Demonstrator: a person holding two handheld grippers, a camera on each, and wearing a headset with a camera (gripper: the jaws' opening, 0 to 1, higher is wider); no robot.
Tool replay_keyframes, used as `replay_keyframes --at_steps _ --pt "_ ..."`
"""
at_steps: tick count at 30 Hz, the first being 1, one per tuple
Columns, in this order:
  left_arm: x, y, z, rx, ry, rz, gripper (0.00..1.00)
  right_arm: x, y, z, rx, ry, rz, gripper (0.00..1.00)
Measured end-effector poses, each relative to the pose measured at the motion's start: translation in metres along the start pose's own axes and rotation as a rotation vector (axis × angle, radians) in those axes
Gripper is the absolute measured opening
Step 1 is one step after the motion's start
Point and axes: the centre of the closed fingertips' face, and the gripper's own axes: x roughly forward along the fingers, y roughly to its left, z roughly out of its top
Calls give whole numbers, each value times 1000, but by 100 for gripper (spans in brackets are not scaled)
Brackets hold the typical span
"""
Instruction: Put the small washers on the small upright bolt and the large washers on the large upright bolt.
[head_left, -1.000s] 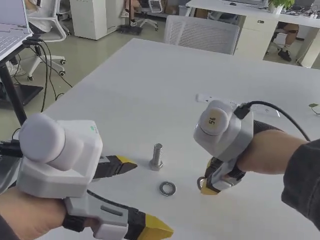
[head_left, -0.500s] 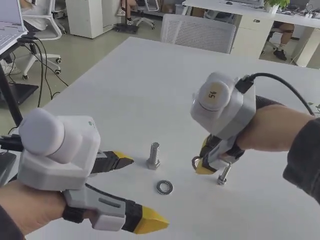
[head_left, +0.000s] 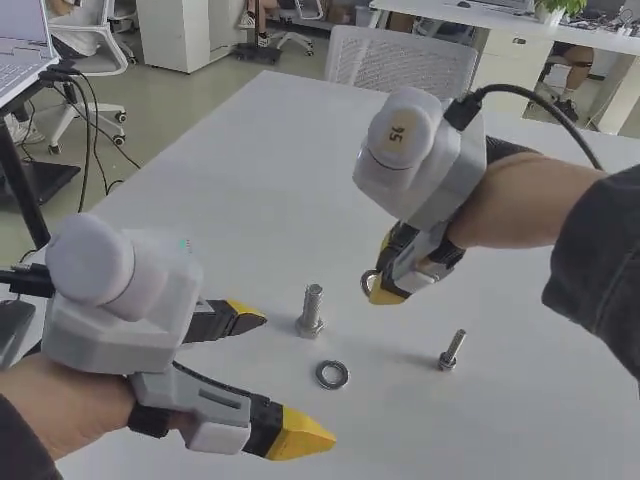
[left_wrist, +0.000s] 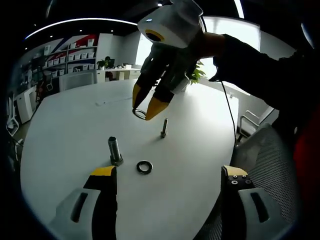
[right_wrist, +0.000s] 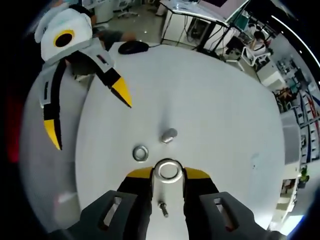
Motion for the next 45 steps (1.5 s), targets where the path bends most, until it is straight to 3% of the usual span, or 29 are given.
replay_keyframes --at_steps 6,14,25,45 --pt "2 3 -1 -1 3 3 85 6 -10 17 -47 -2 1 23" --pt "2 8 -1 -14 -3 10 85 20 -8 31 -81 0 30 23" --pt "6 7 -2 -26 -6 4 85 40 -7 33 -100 20 77 23" --pt "9 4 -2 -35 -11 -3 85 62 -4 31 -122 61 131 23"
